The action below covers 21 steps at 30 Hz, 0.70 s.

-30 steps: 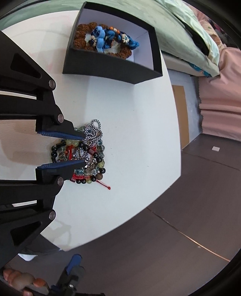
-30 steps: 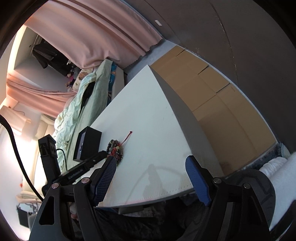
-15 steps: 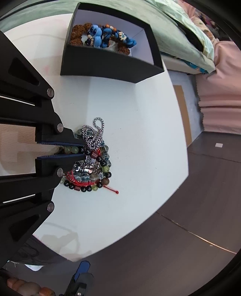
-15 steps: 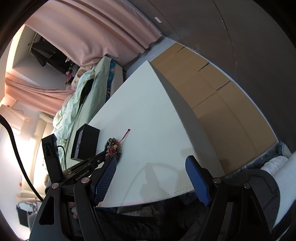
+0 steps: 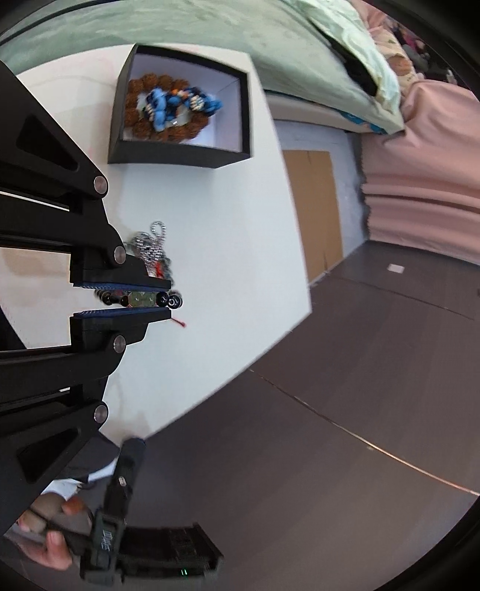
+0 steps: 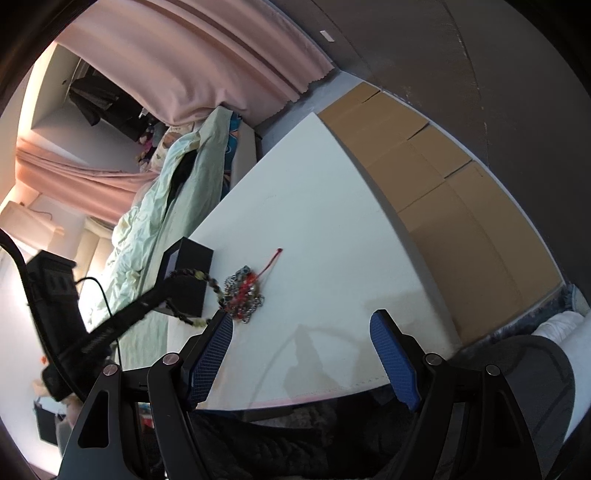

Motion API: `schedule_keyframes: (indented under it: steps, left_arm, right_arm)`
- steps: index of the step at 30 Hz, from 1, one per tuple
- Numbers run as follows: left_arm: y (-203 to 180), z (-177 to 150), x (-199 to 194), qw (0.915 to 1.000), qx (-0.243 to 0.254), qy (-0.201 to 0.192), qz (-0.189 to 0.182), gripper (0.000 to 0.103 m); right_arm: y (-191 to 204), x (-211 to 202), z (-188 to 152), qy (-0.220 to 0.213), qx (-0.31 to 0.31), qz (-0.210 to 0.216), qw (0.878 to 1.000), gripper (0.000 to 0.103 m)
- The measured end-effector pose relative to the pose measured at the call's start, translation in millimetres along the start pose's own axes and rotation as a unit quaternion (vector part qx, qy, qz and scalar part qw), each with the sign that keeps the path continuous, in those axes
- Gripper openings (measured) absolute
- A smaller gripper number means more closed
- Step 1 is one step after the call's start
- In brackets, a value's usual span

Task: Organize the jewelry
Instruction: 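Close the left tool on a dark green bead bracelet and lift it, then carry the bead bracelet over the box with left tool while right grasps red-string bracelet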

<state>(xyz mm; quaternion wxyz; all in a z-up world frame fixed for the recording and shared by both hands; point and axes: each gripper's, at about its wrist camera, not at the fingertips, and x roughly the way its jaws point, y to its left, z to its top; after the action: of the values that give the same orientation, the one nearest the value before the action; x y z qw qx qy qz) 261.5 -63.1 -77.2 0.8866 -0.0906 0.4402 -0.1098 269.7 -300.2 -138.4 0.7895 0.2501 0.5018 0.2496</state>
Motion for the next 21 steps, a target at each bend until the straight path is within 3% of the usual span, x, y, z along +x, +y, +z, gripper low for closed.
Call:
schedule_keyframes:
  steps: [11,16,21]
  left_arm:
    - [15,7,-37,0.9991,-0.016,-0.040,-0.007,0.008]
    - [32,7,-46,0.9985,-0.027,-0.048,-0.007,0.008]
    - [49,3,-53,0.9978,-0.042,-0.052,-0.005,0.008]
  right_arm:
    - [26,38,7,0.047,0.007,0.046,0.998,0.055]
    - [38,57,12,0.060,0.011,0.056,0.997,0.054]
    - [44,78,18,0.076,0.022,0.064,0.995,0.041]
